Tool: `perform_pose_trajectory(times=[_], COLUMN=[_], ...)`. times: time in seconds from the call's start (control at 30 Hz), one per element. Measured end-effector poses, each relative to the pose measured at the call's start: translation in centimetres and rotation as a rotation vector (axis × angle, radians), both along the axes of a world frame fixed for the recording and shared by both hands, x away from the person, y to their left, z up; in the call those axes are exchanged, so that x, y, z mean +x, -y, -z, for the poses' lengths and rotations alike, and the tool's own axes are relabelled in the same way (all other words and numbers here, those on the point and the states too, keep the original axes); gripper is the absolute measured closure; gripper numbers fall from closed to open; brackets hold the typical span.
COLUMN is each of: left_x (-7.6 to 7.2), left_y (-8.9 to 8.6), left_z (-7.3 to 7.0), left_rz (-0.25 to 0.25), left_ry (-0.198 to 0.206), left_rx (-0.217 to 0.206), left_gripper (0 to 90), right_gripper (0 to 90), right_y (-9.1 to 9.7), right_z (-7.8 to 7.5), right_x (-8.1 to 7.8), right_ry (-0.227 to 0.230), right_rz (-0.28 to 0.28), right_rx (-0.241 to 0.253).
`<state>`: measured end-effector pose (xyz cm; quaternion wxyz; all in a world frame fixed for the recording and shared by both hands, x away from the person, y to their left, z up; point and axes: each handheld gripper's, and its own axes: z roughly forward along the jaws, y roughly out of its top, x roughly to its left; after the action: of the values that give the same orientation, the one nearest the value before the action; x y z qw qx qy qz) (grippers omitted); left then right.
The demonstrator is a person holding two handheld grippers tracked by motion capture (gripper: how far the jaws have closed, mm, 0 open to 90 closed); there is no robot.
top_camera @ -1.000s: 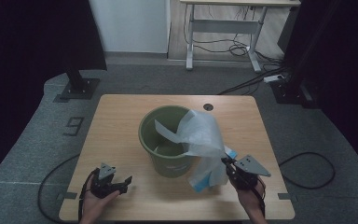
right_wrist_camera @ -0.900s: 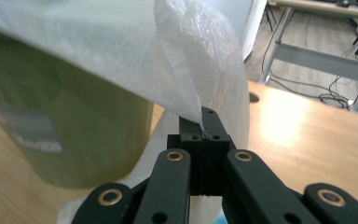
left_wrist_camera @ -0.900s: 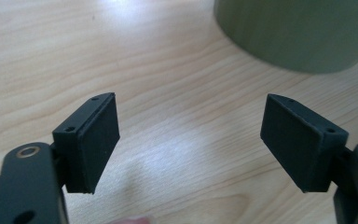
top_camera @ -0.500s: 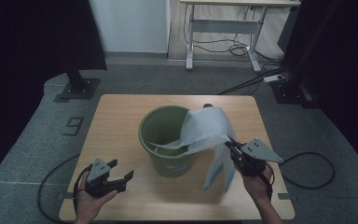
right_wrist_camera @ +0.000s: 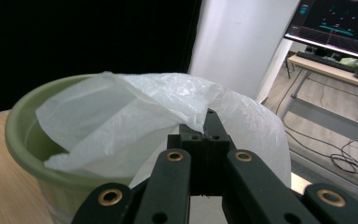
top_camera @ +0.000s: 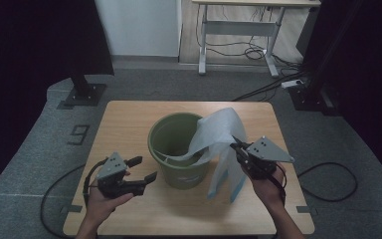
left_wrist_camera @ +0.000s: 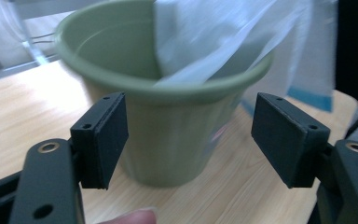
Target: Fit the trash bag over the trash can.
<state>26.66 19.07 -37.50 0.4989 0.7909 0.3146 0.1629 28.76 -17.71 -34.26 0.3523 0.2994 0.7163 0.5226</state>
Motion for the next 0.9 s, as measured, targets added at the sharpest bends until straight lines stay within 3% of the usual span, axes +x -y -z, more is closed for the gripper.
perform_pose_trajectory(times=[0.23,0.4,0.63,0.9], left_x=[1.7,2.3,2.8,2.4], left_y=[4.6,6.7,8.0,8.9], left_z=[-1.5,-1.9,-2.0,-1.7], left_rz=[0.075,0.091,0.071,0.096], left_ry=[0.005,0.010,0.015,0.020], left_rx=[0.033,0.040,0.050,0.053], left_gripper=[27.8,28.3,37.0,34.2], right_gripper=[88.6,88.6,88.5,88.5], right_y=[-1.9,-3.1,-3.7,-4.2], right_z=[-1.0,-1.4,-1.6,-1.5], right_x=[0.3,0.3,0.2,0.4], right_ry=[0.004,0.003,0.003,-0.001], right_rz=[-0.040,-0.063,-0.091,-0.093], right_rx=[-0.019,-0.036,-0.039,-0.051])
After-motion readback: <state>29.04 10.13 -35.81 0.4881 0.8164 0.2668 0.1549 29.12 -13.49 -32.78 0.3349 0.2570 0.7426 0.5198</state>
